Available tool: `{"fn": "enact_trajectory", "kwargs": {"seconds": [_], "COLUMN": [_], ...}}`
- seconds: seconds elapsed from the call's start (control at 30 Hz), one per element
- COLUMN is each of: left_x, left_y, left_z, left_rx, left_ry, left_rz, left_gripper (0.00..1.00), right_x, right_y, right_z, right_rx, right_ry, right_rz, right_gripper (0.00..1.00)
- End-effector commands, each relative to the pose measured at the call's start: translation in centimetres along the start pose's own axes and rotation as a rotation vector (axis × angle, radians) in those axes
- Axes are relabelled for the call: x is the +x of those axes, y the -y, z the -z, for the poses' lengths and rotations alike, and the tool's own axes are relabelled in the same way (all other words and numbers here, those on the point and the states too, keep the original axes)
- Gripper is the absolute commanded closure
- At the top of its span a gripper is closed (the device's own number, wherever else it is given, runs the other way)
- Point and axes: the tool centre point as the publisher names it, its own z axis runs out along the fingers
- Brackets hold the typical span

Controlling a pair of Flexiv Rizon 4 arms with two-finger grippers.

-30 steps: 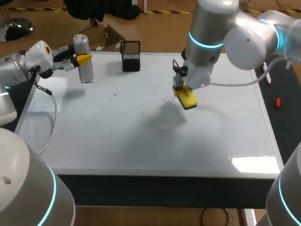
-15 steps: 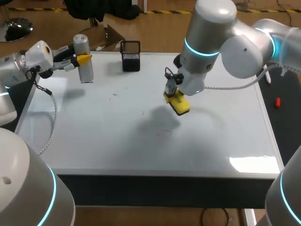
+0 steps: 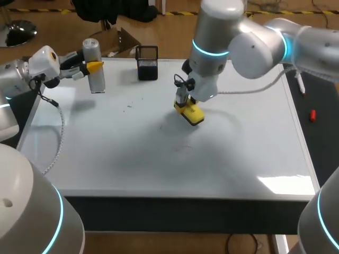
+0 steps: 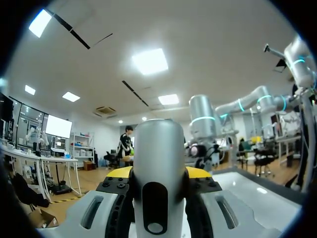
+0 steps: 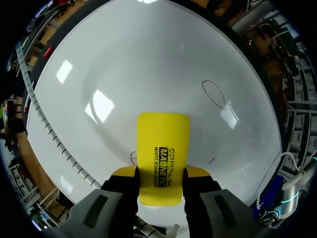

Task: Pick up the inspection probe, press it on each red-marked spot on the whiteboard one by one, put down the probe, pick up the eraser, and wipe off all the red marks.

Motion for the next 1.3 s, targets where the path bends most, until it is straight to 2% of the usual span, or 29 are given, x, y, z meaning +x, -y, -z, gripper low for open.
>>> {"fn": "enact_trajectory", "kwargs": {"seconds": [0.03, 0.73, 1.3], "left_x": [0.0, 0.0, 0.0], "left_y": [0.1, 0.1, 0.1], "left_z": [0.0, 0.0, 0.0], "left_rx": [0.000, 0.000, 0.000], "left_ry": [0.001, 0.001, 0.001], "left_rz": [-0.001, -0.001, -0.001], "left_gripper": [1.00, 1.00, 1.00], "right_x": [-0.2, 1.0, 4.6], "right_y": [1.1, 0.4, -2.2], "right_z": [-0.6, -2.8, -4.0], "right_rx": [-0.043, -0.066, -0.112], "right_ry": [-0.001, 0.025, 0.020], "right_rz": [0.005, -0.018, -0.090], "right_gripper": [1.00, 1.00, 1.00]}}
